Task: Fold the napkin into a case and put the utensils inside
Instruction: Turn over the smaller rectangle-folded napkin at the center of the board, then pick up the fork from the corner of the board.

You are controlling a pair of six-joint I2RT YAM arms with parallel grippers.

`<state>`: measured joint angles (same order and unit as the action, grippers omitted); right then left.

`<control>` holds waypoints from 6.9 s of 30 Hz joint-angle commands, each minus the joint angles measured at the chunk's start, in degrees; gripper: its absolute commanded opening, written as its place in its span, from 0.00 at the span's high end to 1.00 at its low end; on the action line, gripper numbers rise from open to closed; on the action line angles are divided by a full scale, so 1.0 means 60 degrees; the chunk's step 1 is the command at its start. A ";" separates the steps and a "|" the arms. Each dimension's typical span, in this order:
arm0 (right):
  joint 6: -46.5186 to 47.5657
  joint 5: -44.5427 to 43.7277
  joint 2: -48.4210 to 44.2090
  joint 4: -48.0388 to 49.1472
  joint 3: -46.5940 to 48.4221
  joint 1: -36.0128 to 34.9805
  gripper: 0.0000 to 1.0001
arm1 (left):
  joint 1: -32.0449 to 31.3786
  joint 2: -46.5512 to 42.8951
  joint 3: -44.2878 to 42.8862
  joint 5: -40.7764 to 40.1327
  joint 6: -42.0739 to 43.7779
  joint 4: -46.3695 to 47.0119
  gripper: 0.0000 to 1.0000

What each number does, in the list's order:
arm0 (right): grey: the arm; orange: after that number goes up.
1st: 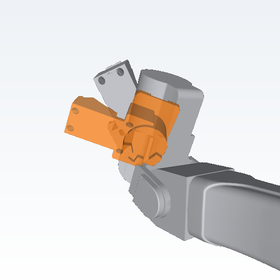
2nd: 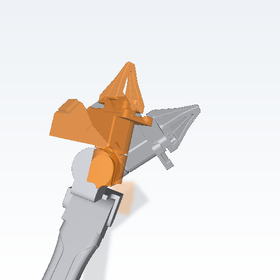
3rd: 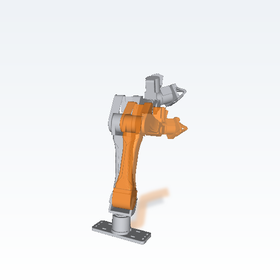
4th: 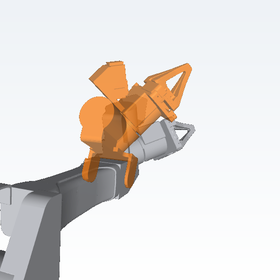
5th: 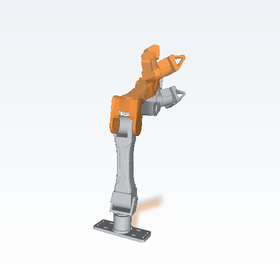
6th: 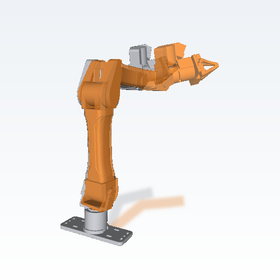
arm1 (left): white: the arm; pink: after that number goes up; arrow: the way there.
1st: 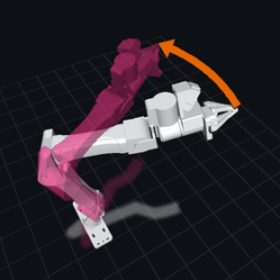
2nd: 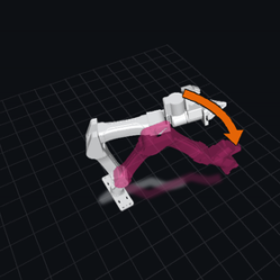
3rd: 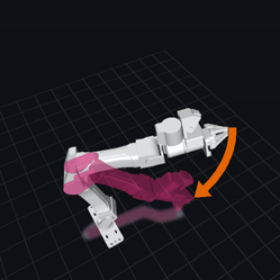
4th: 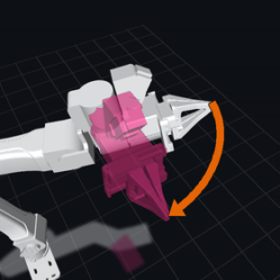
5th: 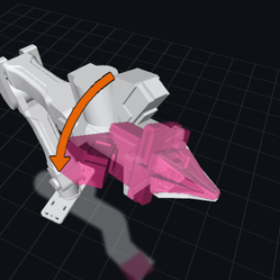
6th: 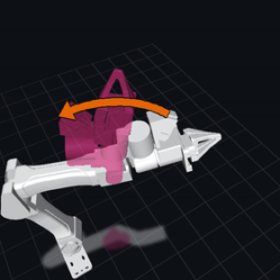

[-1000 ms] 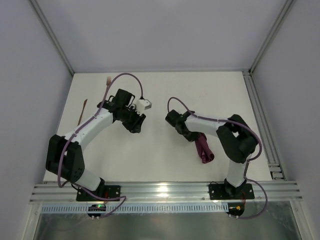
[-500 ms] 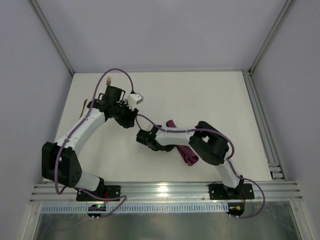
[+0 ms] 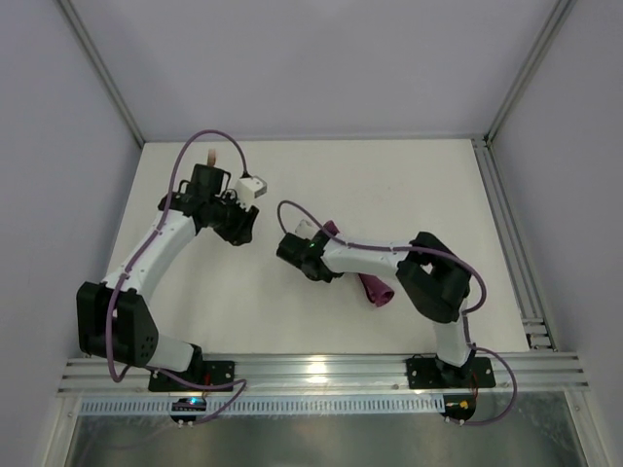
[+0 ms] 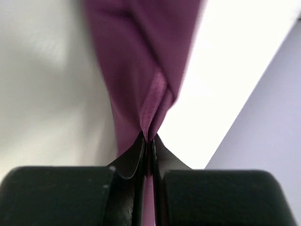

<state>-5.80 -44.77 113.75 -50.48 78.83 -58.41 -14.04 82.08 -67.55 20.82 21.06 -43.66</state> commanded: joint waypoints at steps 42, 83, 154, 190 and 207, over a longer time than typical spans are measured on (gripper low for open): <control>-0.0526 0.2539 -0.1084 0.2494 0.0048 -0.2130 0.49 | 0.0715 0.0307 -0.1280 0.0720 -0.0271 -0.0121 0.55; -0.3120 0.8047 -0.7518 0.7900 -0.8904 0.3069 0.96 | -0.4267 0.6329 -0.3317 -0.0219 -0.1224 0.1593 0.75; -0.2814 0.9045 -0.9291 0.6937 -0.8102 0.4272 0.88 | -0.3827 0.3494 -0.3009 -0.0729 -0.1548 0.1563 0.56; -0.1757 0.9337 -1.0493 1.0317 -0.8040 0.4506 0.21 | 0.5578 0.6446 -0.4590 -0.1569 -0.0155 0.1462 0.38; -0.1874 0.9411 -1.0155 0.9878 -0.8055 0.4506 0.23 | 0.3381 0.9843 -1.0053 -0.2205 -0.1298 0.0758 0.35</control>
<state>-16.69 11.57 52.42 7.27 30.00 -31.64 7.18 137.75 -122.91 11.05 14.87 -35.92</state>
